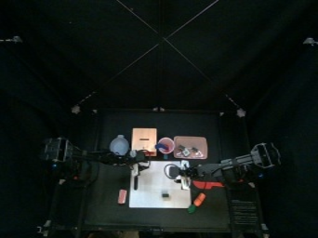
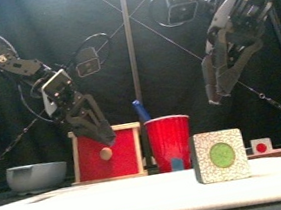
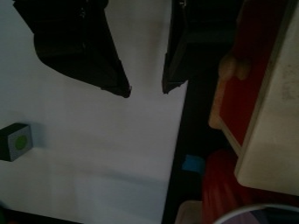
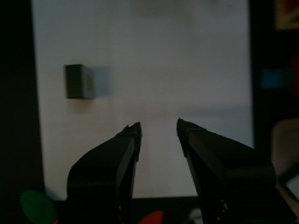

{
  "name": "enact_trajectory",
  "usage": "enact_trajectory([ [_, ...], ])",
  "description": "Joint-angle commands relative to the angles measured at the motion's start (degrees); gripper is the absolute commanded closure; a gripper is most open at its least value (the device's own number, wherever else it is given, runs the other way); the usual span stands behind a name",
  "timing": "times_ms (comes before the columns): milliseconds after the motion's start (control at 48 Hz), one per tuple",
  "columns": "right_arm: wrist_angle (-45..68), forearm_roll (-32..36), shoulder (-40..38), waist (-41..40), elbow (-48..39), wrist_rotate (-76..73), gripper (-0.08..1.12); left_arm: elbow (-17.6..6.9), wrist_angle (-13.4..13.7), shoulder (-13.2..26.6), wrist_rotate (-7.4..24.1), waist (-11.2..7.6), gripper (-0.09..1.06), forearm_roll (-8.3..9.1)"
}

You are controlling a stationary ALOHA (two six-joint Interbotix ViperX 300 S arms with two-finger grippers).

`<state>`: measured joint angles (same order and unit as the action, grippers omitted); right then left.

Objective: Place sushi on board then cut the sushi with the knife then place the pieces on the plate
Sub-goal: Place the 4 sushi pieces on the plate

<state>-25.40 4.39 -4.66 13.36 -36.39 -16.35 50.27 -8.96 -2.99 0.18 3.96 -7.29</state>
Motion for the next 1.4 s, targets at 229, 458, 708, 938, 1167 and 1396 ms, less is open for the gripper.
enact_trajectory([
  [229,0.62,-2.99,6.06,3.34,6.94,0.26,0.28,-0.7,-0.26,-0.35,0.0,0.18,0.21,0.0],
  [458,0.7,-3.08,9.93,3.78,10.02,0.35,0.28,-0.62,-0.26,-0.35,-0.09,0.09,0.21,0.0],
  [708,0.7,-3.08,12.57,3.87,11.25,0.26,0.28,-0.35,-0.18,-0.35,-0.09,0.09,0.21,0.0],
  [938,0.7,-2.72,16.0,3.69,12.3,0.26,0.29,-0.09,-0.18,-0.35,-0.09,0.09,0.21,0.0],
  [1167,0.88,-2.64,14.59,3.08,11.43,0.18,0.39,-0.09,-0.26,-0.35,-0.09,0.0,0.21,0.0],
  [1396,-0.35,-2.55,4.75,-2.9,3.6,0.18,0.4,-0.09,-0.26,-0.35,0.0,0.0,0.21,0.0],
])
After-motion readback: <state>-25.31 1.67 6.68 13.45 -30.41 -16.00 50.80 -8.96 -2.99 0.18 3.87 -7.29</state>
